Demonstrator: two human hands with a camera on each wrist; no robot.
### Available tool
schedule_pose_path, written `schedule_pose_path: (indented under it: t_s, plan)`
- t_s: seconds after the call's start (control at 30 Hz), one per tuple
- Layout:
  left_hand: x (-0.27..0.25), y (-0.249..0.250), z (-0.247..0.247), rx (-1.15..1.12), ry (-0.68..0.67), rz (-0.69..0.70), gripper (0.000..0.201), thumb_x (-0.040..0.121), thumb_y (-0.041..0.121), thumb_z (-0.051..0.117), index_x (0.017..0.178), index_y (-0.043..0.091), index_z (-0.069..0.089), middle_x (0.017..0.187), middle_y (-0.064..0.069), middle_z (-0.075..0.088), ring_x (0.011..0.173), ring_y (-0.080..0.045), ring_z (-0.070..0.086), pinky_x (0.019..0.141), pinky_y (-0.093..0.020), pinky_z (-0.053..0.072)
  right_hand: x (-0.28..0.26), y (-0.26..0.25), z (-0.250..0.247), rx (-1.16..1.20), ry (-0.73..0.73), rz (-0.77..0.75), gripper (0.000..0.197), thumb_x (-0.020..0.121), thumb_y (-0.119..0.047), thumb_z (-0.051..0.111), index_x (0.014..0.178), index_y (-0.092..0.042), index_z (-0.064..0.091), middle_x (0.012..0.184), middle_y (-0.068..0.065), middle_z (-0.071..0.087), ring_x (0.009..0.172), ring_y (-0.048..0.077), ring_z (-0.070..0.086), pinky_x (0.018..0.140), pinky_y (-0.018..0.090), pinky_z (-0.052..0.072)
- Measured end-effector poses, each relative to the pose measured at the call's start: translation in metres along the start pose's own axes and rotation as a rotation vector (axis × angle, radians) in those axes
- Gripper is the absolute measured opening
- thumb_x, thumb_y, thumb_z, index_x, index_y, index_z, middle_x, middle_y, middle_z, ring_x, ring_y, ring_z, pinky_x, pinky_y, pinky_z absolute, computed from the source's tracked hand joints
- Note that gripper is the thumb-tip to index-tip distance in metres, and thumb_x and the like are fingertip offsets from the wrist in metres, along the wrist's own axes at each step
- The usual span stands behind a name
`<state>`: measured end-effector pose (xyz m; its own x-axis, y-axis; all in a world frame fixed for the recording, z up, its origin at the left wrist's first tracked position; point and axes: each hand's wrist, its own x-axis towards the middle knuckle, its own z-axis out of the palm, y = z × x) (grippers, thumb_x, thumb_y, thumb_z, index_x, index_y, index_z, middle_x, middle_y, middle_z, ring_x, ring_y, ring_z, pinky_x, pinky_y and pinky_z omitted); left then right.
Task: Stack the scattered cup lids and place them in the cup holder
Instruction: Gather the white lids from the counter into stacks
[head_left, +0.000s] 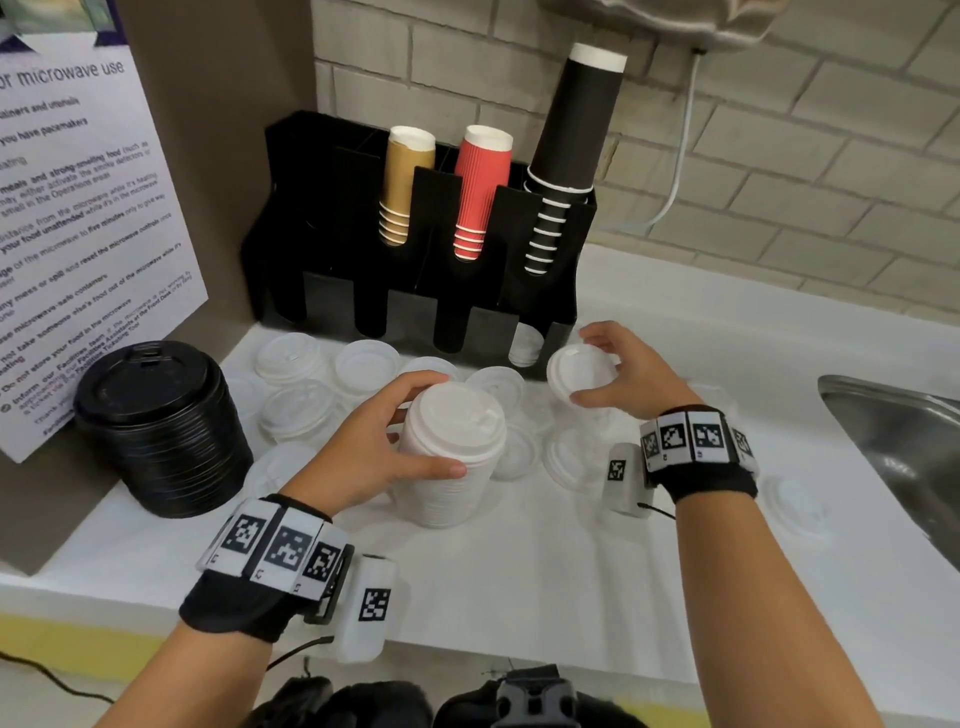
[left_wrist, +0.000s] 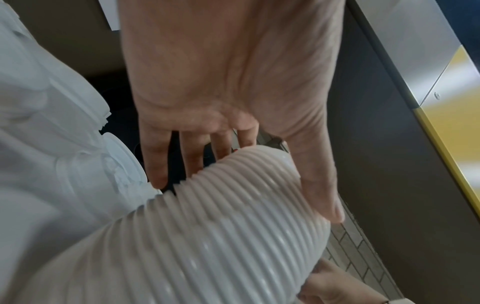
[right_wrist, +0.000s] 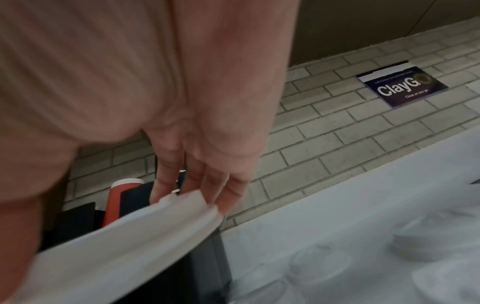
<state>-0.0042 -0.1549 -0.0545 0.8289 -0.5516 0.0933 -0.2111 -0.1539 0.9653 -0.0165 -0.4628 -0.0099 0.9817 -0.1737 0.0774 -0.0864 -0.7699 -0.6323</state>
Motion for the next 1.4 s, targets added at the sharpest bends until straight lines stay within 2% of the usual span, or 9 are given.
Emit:
schedule_pose_path:
  t_s: [0.13,0.3,0.47,0.6,0.7,0.83,1.03,1.23,1.4]
  plan:
    - [0.001,0.000,-0.001,-0.001,0.004,-0.009,0.078,0.050,0.040,0.087,0.120,0.044,0.053,0.116,0.031,0.058,0.111,0.007,0.053,0.089,-0.016,0.044,-0.007,0.014,0.004,0.156,-0.211,0.087,0.067,0.071,-0.014,0.082,0.128,-0.027,0.049,0.123,-0.009,0.053,0.117,0.008,0.048,0.091,0.018,0.037]
    - [0.003,0.002,-0.002,0.006,-0.012,-0.020,0.079,0.048,0.038,0.087,0.120,0.040,0.054,0.116,0.027,0.059,0.109,0.007,0.054,0.085,-0.013,0.046,0.014,0.048,-0.007,0.254,0.184,0.309,0.034,0.092,-0.006,0.055,0.125,-0.011,0.058,0.118,0.006,0.056,0.111,0.021,0.053,0.097,0.035,0.044]
    - [0.005,0.002,-0.004,0.011,-0.020,-0.042,0.079,0.048,0.038,0.089,0.119,0.042,0.054,0.120,0.020,0.059,0.109,0.005,0.054,0.085,-0.014,0.046,0.058,0.057,-0.005,-0.031,-0.098,0.468,0.039,0.093,-0.010,0.050,0.130,-0.020,0.056,0.113,0.006,0.051,0.108,0.026,0.052,0.091,0.031,0.043]
    - [0.006,0.001,-0.005,0.012,-0.029,-0.056,0.077,0.049,0.038,0.089,0.117,0.047,0.054,0.118,0.024,0.059,0.109,0.003,0.055,0.090,-0.018,0.046,0.080,0.050,0.012,-0.467,-0.285,0.411,0.054,0.088,-0.037,0.062,0.138,-0.036,0.043,0.142,0.010,0.040,0.127,0.031,0.042,0.102,0.034,0.036]
    - [0.007,0.001,-0.005,0.017,-0.033,-0.055,0.077,0.050,0.037,0.090,0.117,0.046,0.054,0.115,0.027,0.058,0.109,0.005,0.055,0.089,-0.017,0.047,0.089,0.048,0.020,-0.620,-0.308,0.441,0.069,0.079,-0.054,0.066,0.139,-0.029,0.041,0.143,0.013,0.030,0.130,0.038,0.036,0.105,0.046,0.036]
    - [0.008,0.003,-0.006,0.027,-0.032,-0.057,0.078,0.048,0.038,0.089,0.118,0.044,0.054,0.116,0.025,0.058,0.104,0.008,0.055,0.086,-0.014,0.046,0.097,0.048,0.023,-0.761,-0.336,0.406,0.071,0.084,-0.060,0.057,0.136,-0.013,0.045,0.144,0.018,0.035,0.130,0.035,0.038,0.105,0.042,0.035]
    - [0.008,0.004,-0.006,0.042,-0.037,-0.051,0.079,0.049,0.039,0.088,0.120,0.042,0.053,0.122,0.018,0.058,0.107,0.008,0.054,0.090,-0.017,0.045,0.095,0.048,0.019,-0.723,-0.317,0.360,0.068,0.082,-0.052,0.065,0.132,-0.011,0.043,0.132,0.014,0.051,0.119,0.033,0.049,0.094,0.038,0.040]
    - [0.007,0.003,-0.007,0.032,-0.044,-0.045,0.078,0.050,0.037,0.089,0.120,0.041,0.054,0.122,0.019,0.058,0.111,0.005,0.054,0.094,-0.020,0.045,0.076,0.034,-0.011,-0.557,-0.213,0.407,0.050,0.076,-0.040,0.068,0.113,-0.024,0.038,0.106,0.008,0.056,0.080,0.025,0.054,0.058,0.030,0.036]
    - [0.006,0.002,-0.005,0.019,-0.048,-0.037,0.077,0.054,0.034,0.089,0.122,0.041,0.053,0.121,0.023,0.058,0.111,0.004,0.054,0.090,-0.019,0.046,0.038,0.012,-0.019,-0.294,-0.102,0.385,0.053,0.085,-0.038,0.064,0.131,-0.034,0.040,0.125,0.014,0.044,0.112,0.035,0.049,0.095,0.044,0.042]
